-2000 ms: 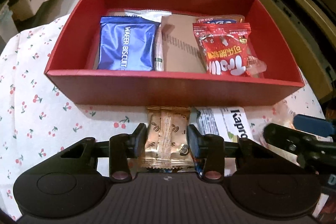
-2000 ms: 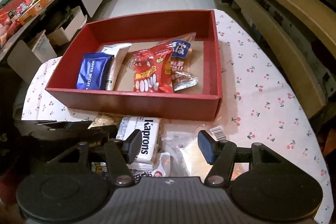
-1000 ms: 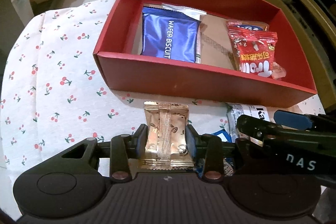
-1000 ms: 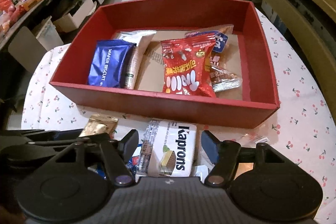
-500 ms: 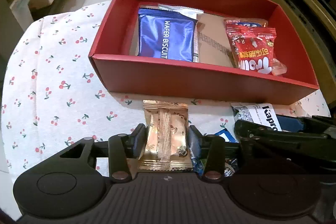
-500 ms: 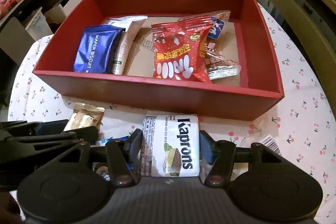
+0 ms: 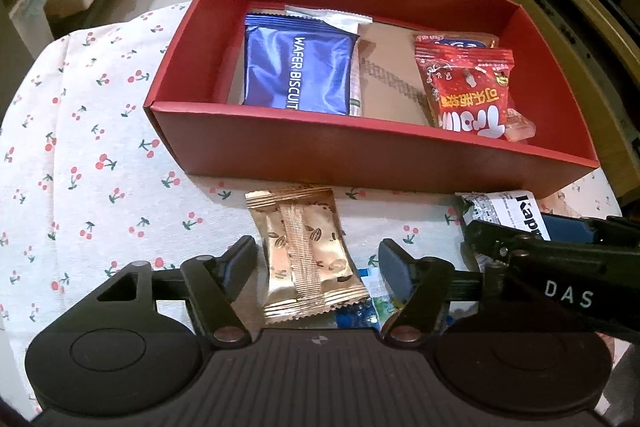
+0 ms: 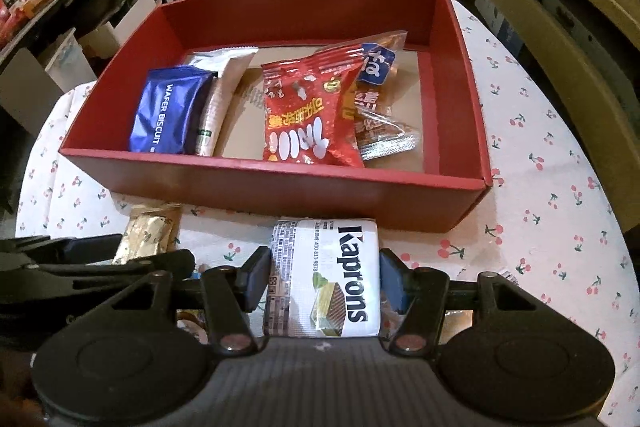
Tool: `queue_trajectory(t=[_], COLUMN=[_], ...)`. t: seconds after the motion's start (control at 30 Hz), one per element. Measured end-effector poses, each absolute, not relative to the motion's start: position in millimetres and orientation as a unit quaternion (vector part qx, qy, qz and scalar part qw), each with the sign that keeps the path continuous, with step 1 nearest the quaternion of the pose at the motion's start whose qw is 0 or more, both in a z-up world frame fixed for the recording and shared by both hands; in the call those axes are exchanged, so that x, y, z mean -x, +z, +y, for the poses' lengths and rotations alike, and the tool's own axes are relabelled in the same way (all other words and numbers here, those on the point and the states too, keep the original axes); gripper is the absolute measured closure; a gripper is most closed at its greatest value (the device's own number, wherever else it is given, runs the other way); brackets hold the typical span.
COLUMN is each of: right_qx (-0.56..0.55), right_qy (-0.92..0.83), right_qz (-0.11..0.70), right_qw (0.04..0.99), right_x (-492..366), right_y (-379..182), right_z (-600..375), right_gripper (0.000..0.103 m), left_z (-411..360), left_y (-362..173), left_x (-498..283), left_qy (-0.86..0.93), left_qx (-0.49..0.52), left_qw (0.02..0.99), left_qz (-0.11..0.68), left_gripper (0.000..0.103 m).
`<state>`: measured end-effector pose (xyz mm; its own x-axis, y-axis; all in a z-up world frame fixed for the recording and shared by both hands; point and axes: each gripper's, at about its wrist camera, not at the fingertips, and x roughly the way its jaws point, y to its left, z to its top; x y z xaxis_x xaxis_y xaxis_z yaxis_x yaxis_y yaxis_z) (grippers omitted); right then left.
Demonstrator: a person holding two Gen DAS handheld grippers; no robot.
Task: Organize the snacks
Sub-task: 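Grasp the gold coffee-wafer pack with the left gripper while the right gripper grasps the white Kaprons pack, then carry the gold pack and Kaprons pack over the red box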
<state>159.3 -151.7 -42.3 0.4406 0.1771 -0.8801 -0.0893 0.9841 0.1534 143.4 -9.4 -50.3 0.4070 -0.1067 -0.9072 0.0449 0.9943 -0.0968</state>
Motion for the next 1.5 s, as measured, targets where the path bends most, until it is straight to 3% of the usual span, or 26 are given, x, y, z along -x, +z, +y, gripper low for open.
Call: queue_trajectory(t=[0.17,0.27,0.87,1.03,1.2,1.33,1.4,1.5], right_qx=[-0.035,-0.033,-0.024,-0.025,-0.031,-0.030,-0.029,-0.030], right_qy=[0.091,0.093,0.105,0.106,0.100,0.099,0.098,0.100], right_qz=[0.518,0.515,0.498,0.500,0.505,0.507,0.508,0.505], right_qw=[0.850,0.852,0.861,0.859,0.857,0.856,0.855,0.857], right_x=[-156,-154,-147,-147,-150,-151,-151,-151], right_y=[-39,-36,-26,-27,-30,-32,-32,-30], right_z=[-147,-147,-144,-145,-148,-149,-148,-148], right_gripper=[0.038,0.038,0.038,0.038,0.038,0.038,0.038,0.038], left_z=[-11,-8,-12,-13,-12,-16,-17,-13], left_y=[-49,-47,-39,-48,-50,-50,-50,-47], left_x=[-140,-138,-131,-137,-145,-145,-144,-142], left_qy=[-0.043,-0.044,-0.056,-0.052,-0.046,-0.041,-0.039,-0.041], left_qx=[0.019,0.027,0.027,0.028,0.035,0.015,0.009,0.022], left_qw=[0.839,0.838,0.841,0.837,0.842,0.845,0.846,0.844], left_qz=[0.541,0.543,0.538,0.544,0.537,0.533,0.532,0.534], left_gripper=[0.049,0.053,0.056,0.052,0.038,0.044,0.053,0.055])
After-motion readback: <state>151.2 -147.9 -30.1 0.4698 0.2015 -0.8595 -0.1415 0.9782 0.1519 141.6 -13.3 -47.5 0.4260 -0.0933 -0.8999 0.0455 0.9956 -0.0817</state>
